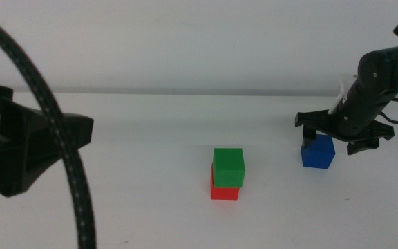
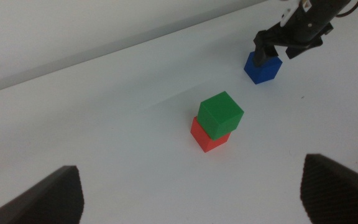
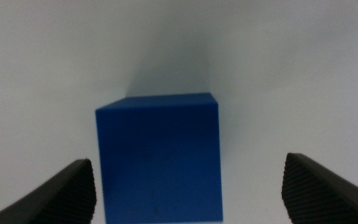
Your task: Stack red cubes first, then green, then blue cubes in a specific spot.
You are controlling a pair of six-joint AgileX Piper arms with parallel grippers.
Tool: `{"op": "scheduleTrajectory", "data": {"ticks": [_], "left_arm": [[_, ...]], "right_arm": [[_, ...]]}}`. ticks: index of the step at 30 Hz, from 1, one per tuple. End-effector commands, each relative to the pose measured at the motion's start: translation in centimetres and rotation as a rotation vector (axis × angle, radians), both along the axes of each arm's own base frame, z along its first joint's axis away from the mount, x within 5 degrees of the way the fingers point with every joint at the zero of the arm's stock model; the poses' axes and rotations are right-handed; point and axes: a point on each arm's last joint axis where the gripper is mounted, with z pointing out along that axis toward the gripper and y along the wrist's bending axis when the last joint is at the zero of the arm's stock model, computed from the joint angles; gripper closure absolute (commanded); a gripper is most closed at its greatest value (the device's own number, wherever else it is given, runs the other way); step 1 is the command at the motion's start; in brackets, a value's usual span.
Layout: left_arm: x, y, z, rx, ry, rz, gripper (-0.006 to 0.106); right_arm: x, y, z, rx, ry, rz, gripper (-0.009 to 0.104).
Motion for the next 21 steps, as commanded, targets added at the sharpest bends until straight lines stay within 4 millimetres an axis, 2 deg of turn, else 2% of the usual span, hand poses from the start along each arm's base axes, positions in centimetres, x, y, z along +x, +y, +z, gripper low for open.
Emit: {"op": "scheduleTrajectory", "data": {"ticks": [1, 8, 13, 16, 20, 21], "left_arm": [[0.1, 0.0, 0.1, -0.008, -0.013, 0.007, 0.007], [0.1, 0.0, 0.1, -0.008, -0.013, 0.007, 0.007], [0.1, 0.0, 0.1, -0.008, -0.013, 0.007, 0.007], [0.1, 0.0, 0.1, -0.008, -0.013, 0.007, 0.007], [0.1, 0.0, 0.1, -0.008, -0.013, 0.007, 0.007], [0.1, 0.0, 0.1, -0.008, -0.013, 0.007, 0.007]], "right_arm": [[0.4, 0.4, -0.5, -0.013, -0.015, 0.021, 0.016], [0.7, 0.9, -1.9, -0.007, -0.01, 0.036, 0.017], [1.0, 0.9, -2.9, -0.012, -0.004, 0.041, 0.028], [1.2, 1.0, -2.8, -0.006, -0.032, 0.043, 0.041], [1.5, 1.0, -2.7, -0.011, -0.065, 0.055, 0.075], [1.5, 1.0, -2.5, -0.016, -0.066, 0.06, 0.081]]}}
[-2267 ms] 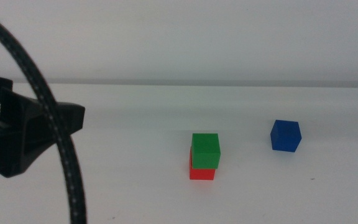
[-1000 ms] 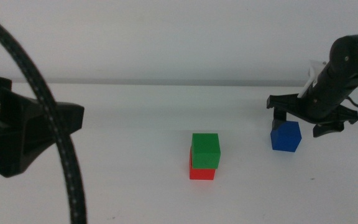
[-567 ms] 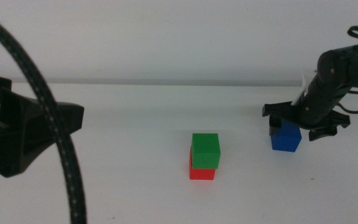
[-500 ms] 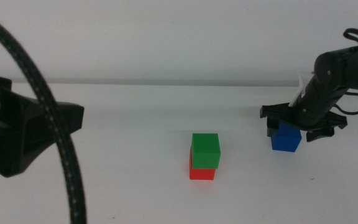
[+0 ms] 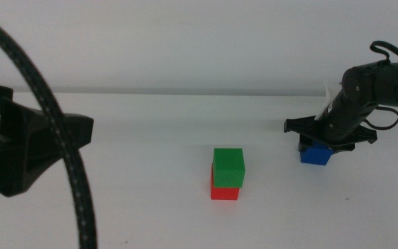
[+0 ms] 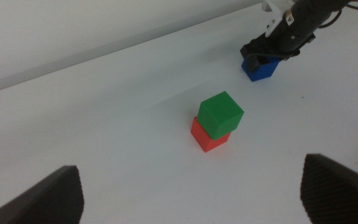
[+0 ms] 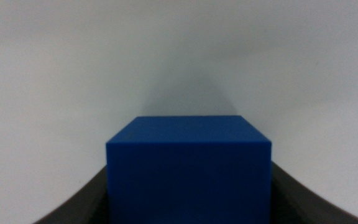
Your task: Stack red cubes first, then green, then blue cubes in a specific spot.
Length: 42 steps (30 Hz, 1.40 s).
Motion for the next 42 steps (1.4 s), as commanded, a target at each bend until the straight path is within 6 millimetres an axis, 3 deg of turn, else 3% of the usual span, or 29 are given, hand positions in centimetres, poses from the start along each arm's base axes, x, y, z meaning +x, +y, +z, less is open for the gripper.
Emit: {"op": "scheduleTrajectory", "data": {"ticks": [1, 4, 8, 13, 17, 24, 42], "left_arm": [[0.1, 0.0, 0.1, -0.008, -0.013, 0.007, 0.007], [0.1, 0.0, 0.1, -0.008, -0.013, 0.007, 0.007], [0.1, 0.0, 0.1, -0.006, -0.014, 0.008, 0.007], [0.1, 0.0, 0.1, -0.006, -0.014, 0.008, 0.007], [0.1, 0.0, 0.1, -0.006, -0.014, 0.008, 0.007], [0.1, 0.0, 0.1, -0.006, -0.014, 0.008, 0.007], [0.1, 0.0, 0.1, -0.006, -0.014, 0.008, 0.007]], "right_arm": [[0.2, 0.3, 1.0, -0.021, -0.022, 0.029, 0.085], [-0.5, 2.0, 5.3, -0.035, -0.046, 0.044, 0.083], [-2.8, 5.8, 11.4, -0.074, -0.099, 0.054, 0.082], [-5.6, 11.1, 14.4, -0.072, -0.133, 0.021, 0.082], [-7.3, 15.1, 14.9, -0.029, -0.149, 0.044, 0.082], [-9.3, 18.3, 14.7, -0.018, -0.147, 0.021, 0.082], [-10.1, 19.3, 12.9, -0.045, -0.065, 0.022, 0.082]]}}
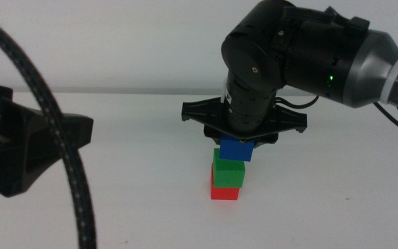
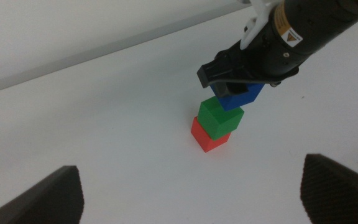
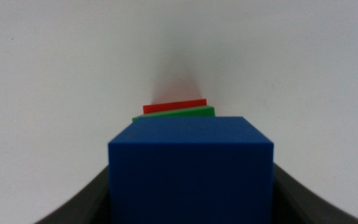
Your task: Stack red cubes first, then green, then blue cubes in a specific spot.
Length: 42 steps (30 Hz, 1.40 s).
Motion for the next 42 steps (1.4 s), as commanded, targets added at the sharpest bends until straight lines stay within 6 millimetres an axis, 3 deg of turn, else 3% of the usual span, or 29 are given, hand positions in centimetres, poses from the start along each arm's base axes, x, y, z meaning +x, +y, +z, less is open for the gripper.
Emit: {"op": "scheduleTrajectory", "data": {"ticks": [1, 38, 39, 41, 42], "left_arm": [[0.1, 0.0, 0.1, -0.008, -0.013, 0.007, 0.007], [0.1, 0.0, 0.1, -0.008, -0.013, 0.007, 0.007], [0.1, 0.0, 0.1, -0.008, -0.013, 0.007, 0.007], [0.1, 0.0, 0.1, -0.008, -0.013, 0.007, 0.007], [0.1, 0.0, 0.1, -0.008, -0.013, 0.007, 0.007]], "right_arm": [[-0.1, -0.1, 0.0, -0.018, 0.001, 0.011, 0.082], [1.1, 1.2, -3.5, -0.037, 0.026, 0.052, 0.082], [1.0, 1.3, -3.5, -0.028, 0.038, 0.048, 0.07], [1.0, 1.3, -3.5, -0.028, 0.038, 0.048, 0.061], [1.0, 1.3, -3.5, -0.028, 0.038, 0.048, 0.033]]}}
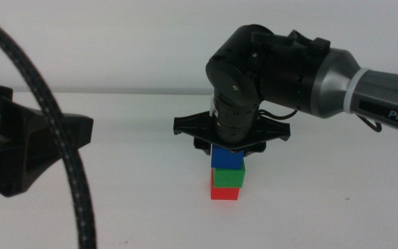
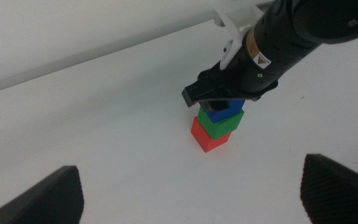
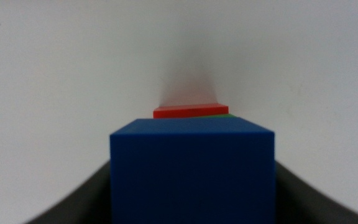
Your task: Stack red cubes first, then green, then blue cubes in a specific spot.
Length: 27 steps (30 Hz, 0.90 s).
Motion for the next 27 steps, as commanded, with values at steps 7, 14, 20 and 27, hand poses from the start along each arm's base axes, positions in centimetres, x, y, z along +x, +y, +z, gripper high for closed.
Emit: {"op": "scheduleTrajectory", "data": {"ticks": [7, 14, 20, 27], "left_arm": [[0.1, 0.0, 0.1, -0.008, -0.013, 0.007, 0.007], [0.1, 0.0, 0.1, -0.008, -0.013, 0.007, 0.007], [0.1, 0.0, 0.1, -0.008, -0.013, 0.007, 0.007], [0.1, 0.0, 0.1, -0.008, -0.013, 0.007, 0.007]], "right_arm": [[-0.2, 0.0, 0.3, 0.01, 0.006, 0.0, 0.014], [-2.1, -2.1, 7.3, 0.13, -0.116, 0.008, 0.014], [-5.0, -7.2, 15.8, 0.246, -0.296, 0.07, 0.014], [-11.1, -18.0, 20.2, 0.141, -0.514, 0.277, 0.014]]}}
